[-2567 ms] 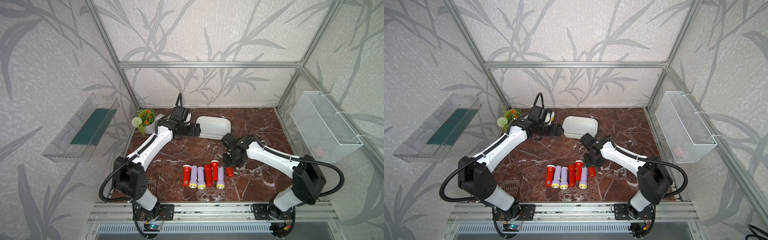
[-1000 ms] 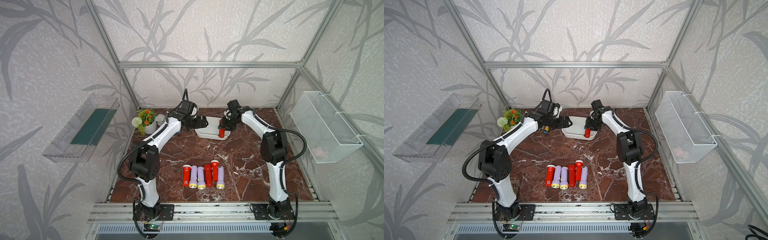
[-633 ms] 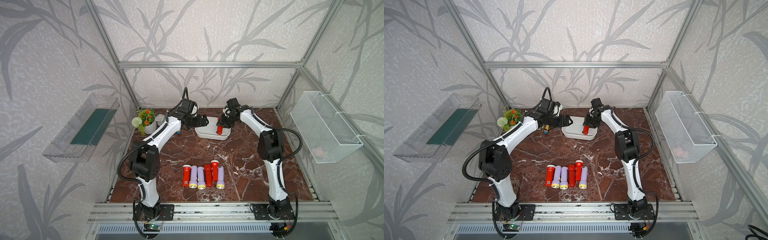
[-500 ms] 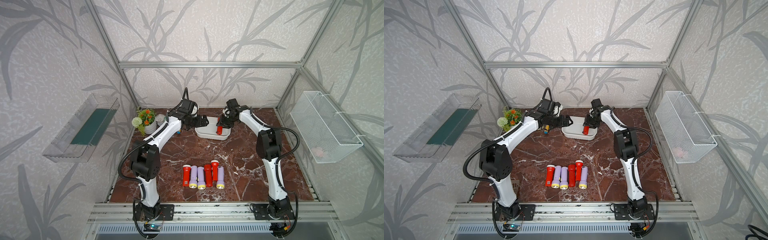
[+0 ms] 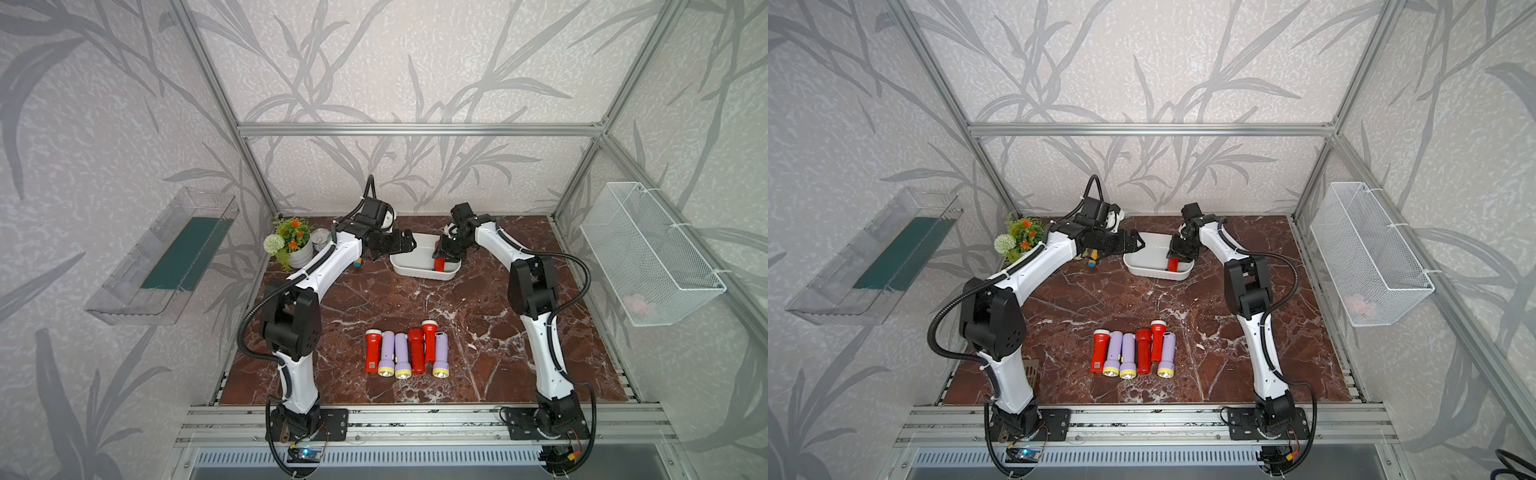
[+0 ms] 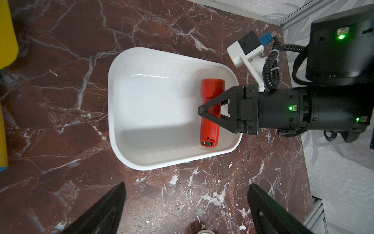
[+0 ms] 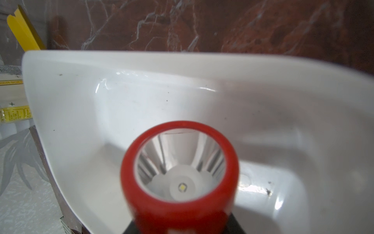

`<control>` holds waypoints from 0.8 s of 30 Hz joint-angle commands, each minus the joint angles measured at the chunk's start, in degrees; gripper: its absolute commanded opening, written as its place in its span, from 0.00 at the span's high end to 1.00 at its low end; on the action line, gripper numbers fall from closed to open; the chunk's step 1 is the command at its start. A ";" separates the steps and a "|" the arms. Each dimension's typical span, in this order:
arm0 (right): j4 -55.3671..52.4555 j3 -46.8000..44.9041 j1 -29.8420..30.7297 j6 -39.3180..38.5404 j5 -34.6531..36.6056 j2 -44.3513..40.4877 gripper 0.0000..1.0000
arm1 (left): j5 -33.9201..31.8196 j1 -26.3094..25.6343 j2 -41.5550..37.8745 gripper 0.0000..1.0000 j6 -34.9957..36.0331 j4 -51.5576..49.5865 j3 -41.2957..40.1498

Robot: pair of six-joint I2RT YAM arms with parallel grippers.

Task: Put the flashlights into the storage boxes
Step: Place the flashlight at the storage box.

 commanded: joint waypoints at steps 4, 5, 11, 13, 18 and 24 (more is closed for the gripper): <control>-1.30 0.66 -0.22 -0.77 -0.30 0.98 0.70 | 0.59 0.39 0.93 0.04 0.58 -1.27 0.74; -1.25 0.55 -0.23 -0.70 -0.23 1.12 0.69 | 0.59 0.51 0.96 0.04 0.57 -1.32 0.66; 0.08 -1.71 -0.23 -0.30 -0.63 0.84 0.65 | 0.57 0.79 0.44 0.04 0.48 -0.65 -0.49; 0.59 -2.62 -0.22 -0.15 -0.67 0.62 0.64 | 0.58 0.86 0.23 0.05 0.48 -0.51 -0.87; 0.75 -3.38 -0.22 0.08 -0.92 0.80 0.58 | 0.29 0.93 -0.26 0.05 0.52 -0.25 -1.80; 1.72 -5.04 -0.22 0.27 -0.80 -0.39 0.45 | 0.54 1.17 -1.27 0.06 0.86 0.87 -3.17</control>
